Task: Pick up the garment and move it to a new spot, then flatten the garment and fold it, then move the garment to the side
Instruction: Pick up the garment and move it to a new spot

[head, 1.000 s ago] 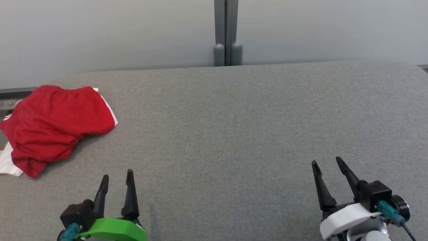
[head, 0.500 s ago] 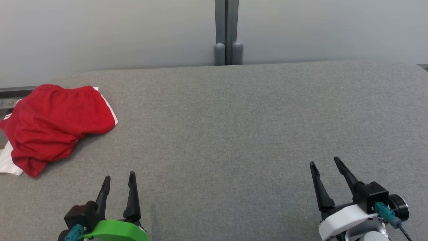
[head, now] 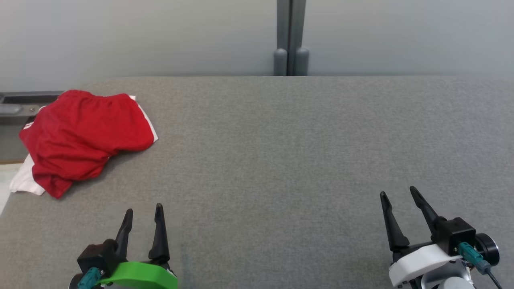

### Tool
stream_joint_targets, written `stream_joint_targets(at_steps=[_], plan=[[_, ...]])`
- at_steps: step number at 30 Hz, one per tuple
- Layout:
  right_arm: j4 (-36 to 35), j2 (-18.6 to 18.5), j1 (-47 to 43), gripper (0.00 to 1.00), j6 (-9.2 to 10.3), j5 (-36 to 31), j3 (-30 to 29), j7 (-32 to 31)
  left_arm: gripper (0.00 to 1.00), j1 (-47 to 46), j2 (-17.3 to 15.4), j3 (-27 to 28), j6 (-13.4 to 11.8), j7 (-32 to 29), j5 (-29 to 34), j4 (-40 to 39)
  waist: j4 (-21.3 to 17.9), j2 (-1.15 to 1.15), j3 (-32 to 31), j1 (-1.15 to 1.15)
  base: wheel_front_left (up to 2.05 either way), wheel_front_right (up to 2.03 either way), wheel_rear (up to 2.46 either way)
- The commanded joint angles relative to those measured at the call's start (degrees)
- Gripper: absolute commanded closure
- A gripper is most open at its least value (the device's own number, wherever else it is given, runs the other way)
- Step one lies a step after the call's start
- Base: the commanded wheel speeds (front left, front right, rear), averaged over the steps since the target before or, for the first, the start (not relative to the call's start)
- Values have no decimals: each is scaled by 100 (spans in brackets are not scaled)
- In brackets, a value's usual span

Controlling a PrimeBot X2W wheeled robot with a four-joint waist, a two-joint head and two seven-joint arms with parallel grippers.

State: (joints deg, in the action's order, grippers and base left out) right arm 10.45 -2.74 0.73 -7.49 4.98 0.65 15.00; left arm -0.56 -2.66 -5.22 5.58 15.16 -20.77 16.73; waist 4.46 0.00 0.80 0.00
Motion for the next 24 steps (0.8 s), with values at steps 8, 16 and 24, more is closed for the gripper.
stream_joint_targets(at_steps=[8, 16, 24], plan=[[-47, -26, 33, 0, 1, 38, 15, 28, 0, -49, -37, 58, -21, -2, 15, -88, 1170, 0, 98, 0, 0, 0, 0], [-26, -26, 106, 0, 1, 52, 111, 28, 0, 42, -36, 99, -37, -2, 5, -123, 1800, 0, 145, 0, 0, 0, 0], [-26, -27, 100, 0, 1, 60, 146, 28, 0, 81, -36, 138, -30, -1, -2, -169, 2001, 0, 156, 0, 0, 0, 0]])
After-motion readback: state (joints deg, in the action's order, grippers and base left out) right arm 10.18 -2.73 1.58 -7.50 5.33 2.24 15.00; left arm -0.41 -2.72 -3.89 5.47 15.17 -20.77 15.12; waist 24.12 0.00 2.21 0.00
